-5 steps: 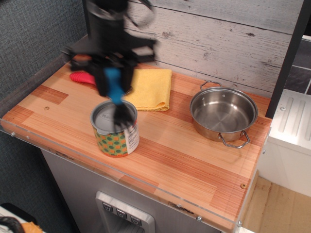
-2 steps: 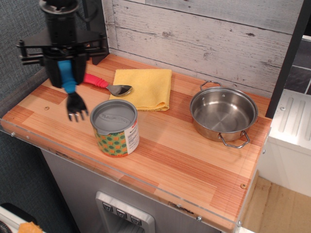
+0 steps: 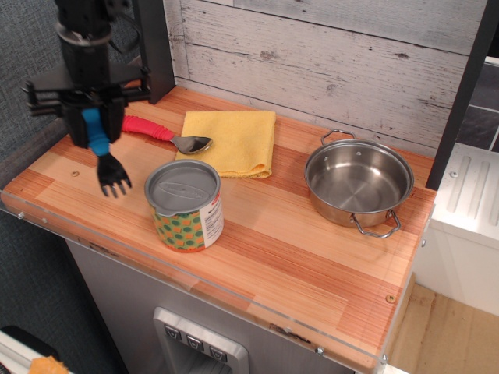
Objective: Move the blue fork to the left of the can
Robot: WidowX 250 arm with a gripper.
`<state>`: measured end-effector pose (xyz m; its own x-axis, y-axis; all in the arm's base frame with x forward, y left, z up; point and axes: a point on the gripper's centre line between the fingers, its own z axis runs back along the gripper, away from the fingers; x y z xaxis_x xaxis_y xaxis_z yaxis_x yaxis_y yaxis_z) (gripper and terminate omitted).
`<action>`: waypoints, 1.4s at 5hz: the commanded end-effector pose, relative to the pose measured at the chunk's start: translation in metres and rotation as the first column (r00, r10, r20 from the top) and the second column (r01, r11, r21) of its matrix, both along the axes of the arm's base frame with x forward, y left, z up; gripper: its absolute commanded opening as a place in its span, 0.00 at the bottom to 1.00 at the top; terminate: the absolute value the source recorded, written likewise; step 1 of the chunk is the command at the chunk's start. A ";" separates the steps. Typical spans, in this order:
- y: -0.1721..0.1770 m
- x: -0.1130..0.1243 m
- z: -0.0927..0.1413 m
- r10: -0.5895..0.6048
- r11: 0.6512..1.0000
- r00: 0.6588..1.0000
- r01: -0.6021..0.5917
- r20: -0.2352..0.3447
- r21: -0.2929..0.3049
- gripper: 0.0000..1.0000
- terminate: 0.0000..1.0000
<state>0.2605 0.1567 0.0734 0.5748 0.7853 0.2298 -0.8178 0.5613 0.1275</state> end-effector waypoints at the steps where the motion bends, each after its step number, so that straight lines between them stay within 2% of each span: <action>1: 0.014 0.009 -0.026 0.036 0.999 0.997 -0.037 0.068 0.018 0.00 0.00; 2: 0.015 0.004 -0.036 0.079 0.997 0.995 -0.079 0.066 0.009 0.00 0.00; 3: 0.019 -0.003 -0.041 0.165 0.986 0.981 -0.163 0.099 -0.023 0.00 0.00; 4: 0.019 -0.002 -0.050 0.153 0.988 0.986 -0.153 0.067 -0.006 0.00 0.00; 5: 0.020 -0.004 -0.048 0.151 0.988 0.986 -0.149 0.072 -0.024 1.00 0.00; 6: 0.022 -0.005 -0.044 0.161 0.987 0.986 -0.159 0.051 -0.035 1.00 0.00; 7: 0.022 0.003 -0.027 0.099 0.995 0.995 -0.099 -0.009 -0.030 1.00 0.00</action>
<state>0.2605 0.1785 0.0339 0.4945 0.8519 0.1724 -0.8686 0.4769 0.1349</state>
